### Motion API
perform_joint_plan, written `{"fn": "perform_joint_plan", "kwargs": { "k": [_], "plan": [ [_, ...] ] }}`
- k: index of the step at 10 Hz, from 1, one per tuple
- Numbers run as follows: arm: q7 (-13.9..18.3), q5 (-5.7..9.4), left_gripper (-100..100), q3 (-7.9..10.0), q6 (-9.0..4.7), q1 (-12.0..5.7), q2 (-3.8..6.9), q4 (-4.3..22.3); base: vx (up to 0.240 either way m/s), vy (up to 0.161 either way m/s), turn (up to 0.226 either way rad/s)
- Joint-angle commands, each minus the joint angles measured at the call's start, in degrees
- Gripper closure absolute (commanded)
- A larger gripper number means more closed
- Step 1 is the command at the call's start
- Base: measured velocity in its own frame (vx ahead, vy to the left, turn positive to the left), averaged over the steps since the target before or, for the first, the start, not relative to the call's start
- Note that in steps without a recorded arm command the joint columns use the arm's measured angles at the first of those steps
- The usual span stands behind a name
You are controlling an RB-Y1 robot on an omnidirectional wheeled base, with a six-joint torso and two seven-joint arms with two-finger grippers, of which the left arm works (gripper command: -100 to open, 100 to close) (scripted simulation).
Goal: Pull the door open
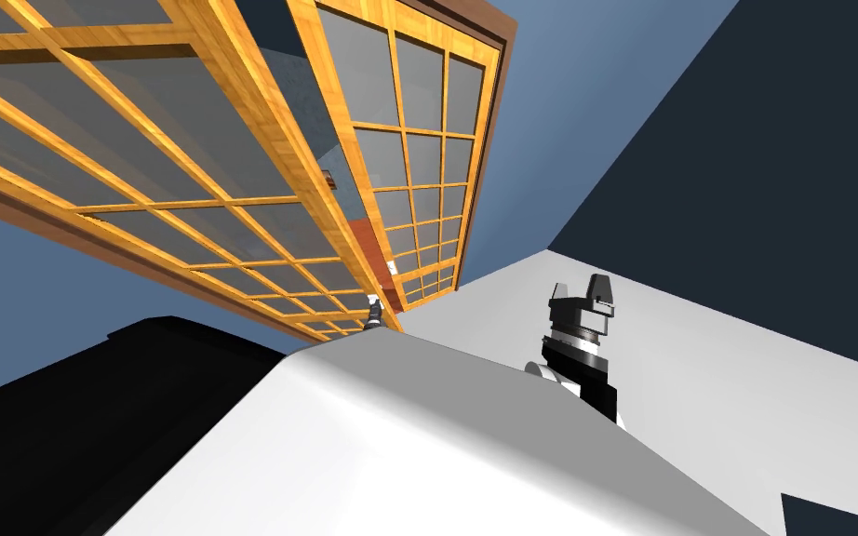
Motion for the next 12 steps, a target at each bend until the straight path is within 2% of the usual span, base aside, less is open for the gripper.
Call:
{"fn": "perform_joint_plan", "kwargs": {
  "k": [1,3,4,5,6,8,9,10,11,12],
  "plan": [
    [1.35,0.83,100,0.48,1.63,1.6,0.42,-2.11,-0.033,0.018,-0.043],
    [5.17,2.62,100,-0.96,1.54,1.44,0.99,-2.14,-0.054,0.013,-0.071],
    [6.0,2.62,100,-0.96,1.54,1.44,0.99,-2.14,-0.049,0.012,-0.035],
    [8.15,3.6,100,-1.75,1.49,1.35,1.3,-2.15,-0.056,0.012,-0.054],
    [8.38,3.6,100,-1.75,1.49,1.35,1.3,-2.15,-0.039,0.01,-0.043],
    [12.16,5.55,100,-3.32,1.39,1.18,1.92,-2.17,-0.054,0.01,-0.081],
    [13.12,5.55,100,-3.32,1.39,1.18,1.92,-2.17,-0.032,0.02,-0.044],
    [15.39,6.56,100,-4.13,1.34,1.09,2.24,-2.18,-0.052,0.028,-0.059],
    [15.5,6.56,100,-4.13,1.34,1.09,2.24,-2.18,-0.05,0.028,-0.029],
    [17.72,7.6,100,-4.97,1.29,1.0,2.57,-2.19,-0.045,0.014,-0.073]
  ]
}}
